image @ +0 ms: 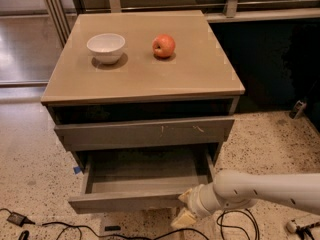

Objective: Close middle drawer

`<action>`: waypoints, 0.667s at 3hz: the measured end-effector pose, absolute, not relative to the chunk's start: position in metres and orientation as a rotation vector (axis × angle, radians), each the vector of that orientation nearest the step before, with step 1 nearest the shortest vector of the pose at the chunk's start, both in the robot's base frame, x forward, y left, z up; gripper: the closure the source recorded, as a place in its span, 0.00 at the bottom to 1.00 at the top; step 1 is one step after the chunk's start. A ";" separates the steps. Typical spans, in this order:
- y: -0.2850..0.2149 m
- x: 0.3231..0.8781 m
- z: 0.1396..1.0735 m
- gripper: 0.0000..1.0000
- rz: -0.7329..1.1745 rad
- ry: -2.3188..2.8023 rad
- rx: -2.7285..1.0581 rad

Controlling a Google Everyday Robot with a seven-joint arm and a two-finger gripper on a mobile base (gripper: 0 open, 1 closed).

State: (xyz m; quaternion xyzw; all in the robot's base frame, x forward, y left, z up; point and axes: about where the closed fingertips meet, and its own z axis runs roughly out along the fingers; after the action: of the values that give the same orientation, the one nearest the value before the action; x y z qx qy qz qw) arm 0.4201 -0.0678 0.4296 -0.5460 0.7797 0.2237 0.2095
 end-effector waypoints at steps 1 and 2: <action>-0.055 0.468 0.439 0.54 0.548 2.094 -1.578; -0.052 0.513 0.441 0.78 0.470 2.056 -1.614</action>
Offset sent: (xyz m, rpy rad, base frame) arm 0.1516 0.0148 0.0164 -0.0993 -0.2138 0.0811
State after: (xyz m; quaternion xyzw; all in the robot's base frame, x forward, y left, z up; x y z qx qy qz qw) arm 0.5129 -0.0522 0.4409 -0.5899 0.7514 0.1717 0.2405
